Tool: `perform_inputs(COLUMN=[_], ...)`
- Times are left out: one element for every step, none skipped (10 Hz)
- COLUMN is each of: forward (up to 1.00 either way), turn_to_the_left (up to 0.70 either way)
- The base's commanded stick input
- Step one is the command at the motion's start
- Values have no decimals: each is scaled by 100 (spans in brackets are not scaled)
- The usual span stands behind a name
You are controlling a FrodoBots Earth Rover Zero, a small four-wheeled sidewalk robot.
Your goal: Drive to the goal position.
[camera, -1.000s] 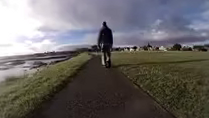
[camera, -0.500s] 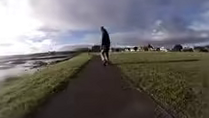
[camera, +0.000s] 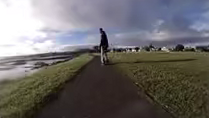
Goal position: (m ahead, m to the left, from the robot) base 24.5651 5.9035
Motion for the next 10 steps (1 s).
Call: perform_inputs(forward=[70,70,70,70,70,70,70,70,70,70], turn_to_the_left=[0,0,0,0,0,0,0,0,0,0])
